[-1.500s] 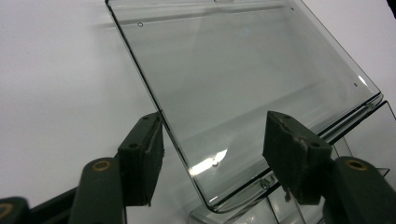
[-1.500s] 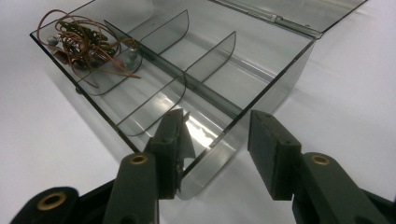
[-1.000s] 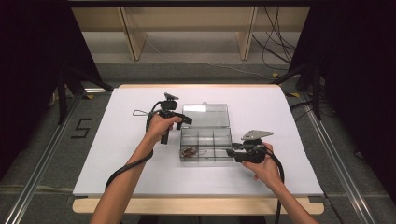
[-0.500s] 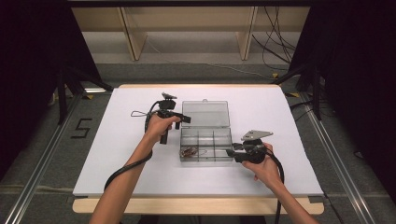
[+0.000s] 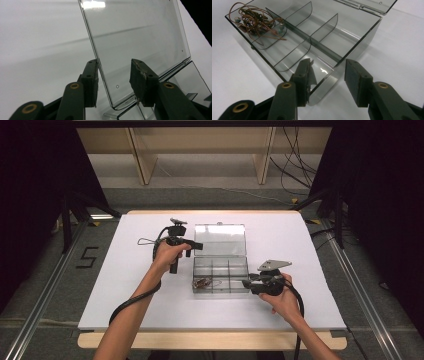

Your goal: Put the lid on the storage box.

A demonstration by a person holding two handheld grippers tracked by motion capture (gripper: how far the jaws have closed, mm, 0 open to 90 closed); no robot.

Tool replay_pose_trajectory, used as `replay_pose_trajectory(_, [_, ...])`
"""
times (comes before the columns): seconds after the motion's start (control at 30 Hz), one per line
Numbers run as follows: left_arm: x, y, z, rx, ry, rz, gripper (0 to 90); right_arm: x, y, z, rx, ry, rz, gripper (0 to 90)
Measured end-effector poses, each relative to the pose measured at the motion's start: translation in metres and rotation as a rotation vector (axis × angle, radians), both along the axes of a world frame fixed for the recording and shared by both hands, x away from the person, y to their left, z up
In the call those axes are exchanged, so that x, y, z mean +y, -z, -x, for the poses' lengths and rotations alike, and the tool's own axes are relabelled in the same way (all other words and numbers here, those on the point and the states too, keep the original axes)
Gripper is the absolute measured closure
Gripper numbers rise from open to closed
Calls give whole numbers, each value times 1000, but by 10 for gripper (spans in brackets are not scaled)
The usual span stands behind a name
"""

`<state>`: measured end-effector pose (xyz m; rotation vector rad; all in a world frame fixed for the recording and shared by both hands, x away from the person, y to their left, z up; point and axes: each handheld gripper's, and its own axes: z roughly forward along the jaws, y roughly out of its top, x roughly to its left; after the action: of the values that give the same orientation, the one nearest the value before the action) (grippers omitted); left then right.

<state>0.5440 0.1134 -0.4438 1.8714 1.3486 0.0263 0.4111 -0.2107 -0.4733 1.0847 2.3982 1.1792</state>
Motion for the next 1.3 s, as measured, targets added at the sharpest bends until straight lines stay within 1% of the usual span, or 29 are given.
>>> replay_pose_trajectory(0.07, [1,-1,0,-4,5,10,575,0,0,0,0,0,1,578])
replay_pose_trajectory(0.1, [1,-2,1,-8,7,3,575,0,0,0,0,0,1,578])
replay_pose_trajectory(0.17, [1,-3,1,-11,3,12,576,0,0,0,0,0,0,578])
replay_pose_trajectory(0.23, [2,-4,2,-15,7,12,577,0,0,0,0,0,2,578])
replay_pose_trajectory(0.3, [3,-5,2,-17,10,13,581,1,0,1,10,0,-3,578])
replay_pose_trajectory(0.33, [3,-4,2,-19,16,16,583,0,0,1,5,3,1,578])
replay_pose_trajectory(0.37, [2,-4,3,-22,4,28,583,1,0,1,5,3,-2,578])
replay_pose_trajectory(0.4, [3,-5,3,-24,14,15,584,0,0,1,8,1,0,578])
replay_pose_trajectory(0.53, [4,-6,4,-32,16,25,588,0,0,0,-1,1,1,578])
replay_pose_trajectory(0.67, [5,-8,6,-41,15,31,599,0,0,1,4,3,-1,578])
replay_pose_trajectory(0.73, [6,-9,7,-43,33,27,604,0,0,1,4,3,-1,578])
replay_pose_trajectory(0.77, [5,-9,7,-51,19,34,608,0,0,1,5,4,-1,578])
replay_pose_trajectory(0.83, [6,-10,8,-54,25,29,615,0,-1,1,14,-2,1,578])
replay_pose_trajectory(0.93, [6,-12,11,-66,25,24,629,0,0,1,6,1,2,578])
replay_pose_trajectory(0.97, [5,-13,12,-69,18,31,632,0,-1,1,6,1,5,578])
replay_pose_trajectory(1.0, [7,-14,12,-70,36,18,636,1,0,1,4,4,-2,578])
replay_pose_trajectory(1.07, [5,-15,14,-80,20,29,642,1,0,1,4,3,-2,578])
replay_pose_trajectory(1.17, [7,-17,17,-91,37,23,649,0,-1,0,7,-4,5,578])
replay_pose_trajectory(1.2, [6,-17,19,-100,27,33,648,0,0,1,9,-1,5,578])
replay_pose_trajectory(1.23, [6,-17,20,-104,25,36,649,0,1,0,-2,1,-1,578])
replay_pose_trajectory(1.27, [8,-19,21,-110,42,20,649,0,0,0,0,0,-1,578])
replay_pose_trajectory(1.3, [8,-19,23,-113,33,32,648,0,1,0,-3,-3,0,578])
